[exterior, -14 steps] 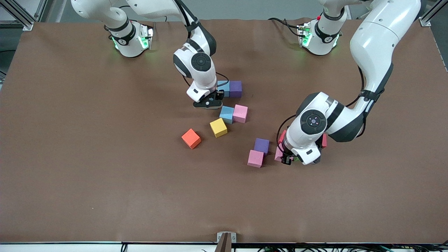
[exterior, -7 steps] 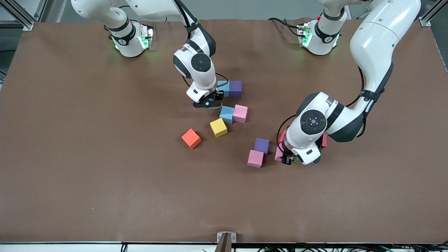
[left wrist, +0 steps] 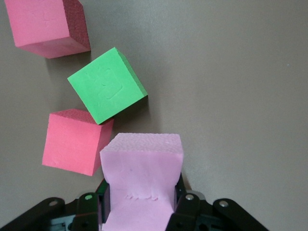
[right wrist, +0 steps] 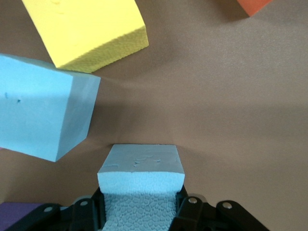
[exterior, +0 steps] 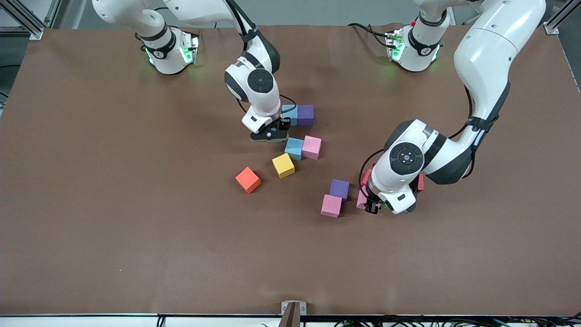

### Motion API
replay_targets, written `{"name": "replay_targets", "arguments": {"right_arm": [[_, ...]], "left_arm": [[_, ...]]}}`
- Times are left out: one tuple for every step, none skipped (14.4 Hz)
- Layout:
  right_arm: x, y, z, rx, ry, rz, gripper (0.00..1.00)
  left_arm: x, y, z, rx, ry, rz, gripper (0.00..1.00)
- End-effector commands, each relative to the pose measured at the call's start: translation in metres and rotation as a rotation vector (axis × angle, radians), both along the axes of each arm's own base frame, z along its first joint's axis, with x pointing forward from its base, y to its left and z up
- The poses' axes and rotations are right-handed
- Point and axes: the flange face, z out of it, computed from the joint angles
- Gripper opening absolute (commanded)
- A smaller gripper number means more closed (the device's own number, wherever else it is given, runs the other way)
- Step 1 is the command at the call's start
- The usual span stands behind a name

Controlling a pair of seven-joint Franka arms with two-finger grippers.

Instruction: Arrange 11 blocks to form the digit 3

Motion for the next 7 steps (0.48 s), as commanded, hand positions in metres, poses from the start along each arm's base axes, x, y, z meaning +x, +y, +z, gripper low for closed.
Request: {"name": "replay_targets", "arguments": {"right_arm": [[-0.0035,-0.002,0.0004,0.001,-0.012,0.018,0.0],[-0.0035,-0.002,0.0004,0.001,-0.012,0.018,0.0],[-0.0035,-0.002,0.0004,0.001,-0.012,0.018,0.0],[-0.0036,-0.0021,0.0003,0.0,-0.011,0.018,0.0],[-0.0037,-0.0022,-0.0006,-0.002,-0.01,0.018,0.0],[-0.0038,-0.0024,-0.0015,-0.002,-0.009,0.017,0.0],[-0.0042,-0.0028,-0.0034,-0.006,-0.006,0.018,0.0]], "left_arm": [[0.0011,0.0073,0.0087,0.013,0.0,-0.005,0.3],[0.0015,0.0083,0.0087,0.013,0.0,-0.003,0.3],[0.002,0.0093,0.0087,0.013,0.0,-0.005,0.3],[0.002,0.0093,0.0087,0.013,0.0,-0.011,0.3],[0.002,0.0093,0.0087,0.013,0.0,-0.011,0.3],[0.0017,0.0085,0.009,0.012,0.0,-0.012,0.3],[0.0016,0.0085,0.009,0.011,0.001,-0.011,0.3]]}}
